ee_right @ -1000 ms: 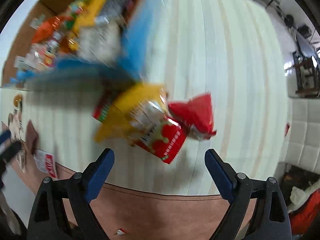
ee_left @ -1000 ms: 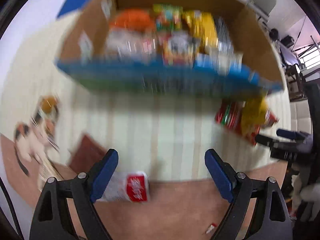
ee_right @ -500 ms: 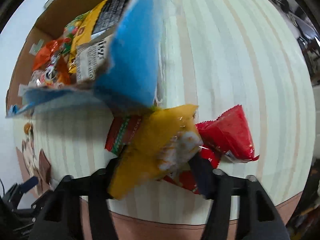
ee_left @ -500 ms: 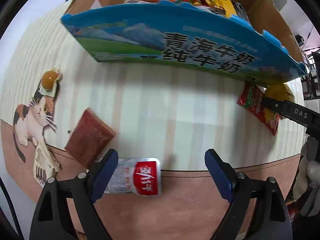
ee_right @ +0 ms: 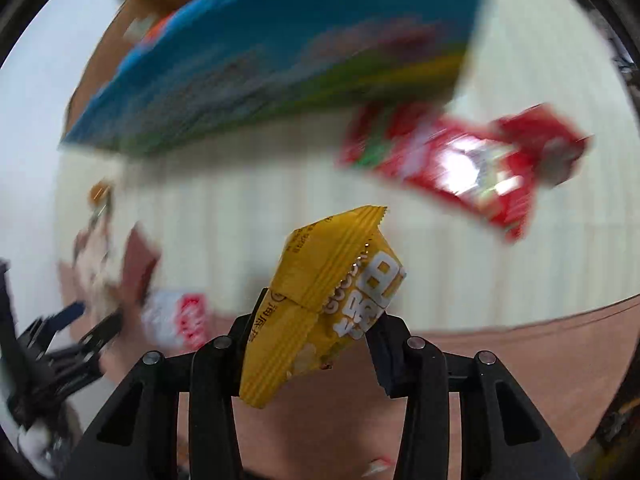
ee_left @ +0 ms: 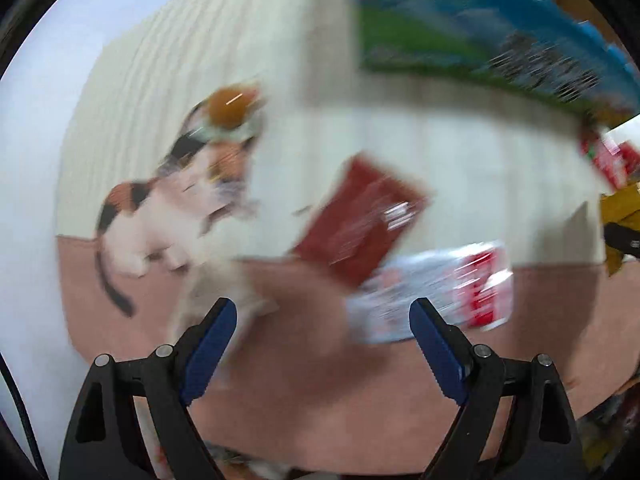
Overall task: Organize snacks
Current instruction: 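Move both tools back to the table and grasp a yellow packet with right tool, then grasp the white Franzzi cookie pack with left tool while right tool holds yellow packet, then carry both packets over the box and open both tools to drop them, then grasp the long red sauce packet with right tool while left tool grasps dark red square packet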
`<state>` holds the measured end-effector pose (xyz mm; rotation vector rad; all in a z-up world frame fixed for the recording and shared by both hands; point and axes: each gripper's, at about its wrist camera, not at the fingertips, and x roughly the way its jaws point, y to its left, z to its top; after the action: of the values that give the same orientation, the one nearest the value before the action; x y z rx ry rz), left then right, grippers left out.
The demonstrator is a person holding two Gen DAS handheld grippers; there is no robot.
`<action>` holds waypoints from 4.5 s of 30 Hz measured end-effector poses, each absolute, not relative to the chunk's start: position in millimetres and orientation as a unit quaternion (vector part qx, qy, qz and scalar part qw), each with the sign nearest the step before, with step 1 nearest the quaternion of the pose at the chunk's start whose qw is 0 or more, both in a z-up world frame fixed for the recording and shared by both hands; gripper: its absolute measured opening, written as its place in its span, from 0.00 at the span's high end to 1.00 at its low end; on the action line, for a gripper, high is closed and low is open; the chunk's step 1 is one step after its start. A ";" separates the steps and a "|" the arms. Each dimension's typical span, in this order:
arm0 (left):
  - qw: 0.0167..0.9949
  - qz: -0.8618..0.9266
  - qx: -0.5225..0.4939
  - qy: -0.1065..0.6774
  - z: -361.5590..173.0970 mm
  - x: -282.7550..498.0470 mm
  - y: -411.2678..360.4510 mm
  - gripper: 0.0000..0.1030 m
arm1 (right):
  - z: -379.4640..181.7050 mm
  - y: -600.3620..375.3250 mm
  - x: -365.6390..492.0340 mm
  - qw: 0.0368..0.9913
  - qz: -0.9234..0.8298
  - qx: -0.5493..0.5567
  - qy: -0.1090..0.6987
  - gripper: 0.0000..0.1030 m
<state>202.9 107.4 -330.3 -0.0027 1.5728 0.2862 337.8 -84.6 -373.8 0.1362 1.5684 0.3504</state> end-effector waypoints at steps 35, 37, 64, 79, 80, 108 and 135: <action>0.656 0.099 -0.028 0.748 -391.5 169.2 200.5 0.33 | -370.0 52.9 308.3 0.656 0.241 -0.042 0.714 0.55; 0.660 0.102 -0.036 0.743 -382.0 171.0 198.6 0.33 | -366.3 51.7 309.4 0.658 0.241 -0.040 0.712 0.55; 0.792 -0.015 -0.147 0.592 -154.8 427.2 73.5 0.33 | -177.8 -79.3 461.1 0.784 0.183 0.065 0.589 0.56; 0.719 0.044 -0.118 0.683 -264.4 570.9 96.0 0.32 | -260.9 -95.5 613.7 0.754 0.077 0.034 0.652 0.53; 0.715 0.051 -0.114 0.687 -269.2 575.6 97.3 0.32 | -266.0 -94.6 618.6 0.748 0.072 0.034 0.659 0.42; 0.765 0.037 -0.141 0.627 -215.4 482.4 70.4 0.15 | -256.1 -61.7 544.1 0.773 0.138 0.014 0.619 0.04; 0.753 0.052 -0.108 0.647 -298.7 324.0 -37.5 0.15 | -371.7 -107.6 408.8 0.675 0.197 -0.234 0.672 0.05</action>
<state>324.0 -37.5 -298.7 -0.2349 1.4117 0.1145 408.8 -107.6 -371.7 -0.5263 1.5112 0.4438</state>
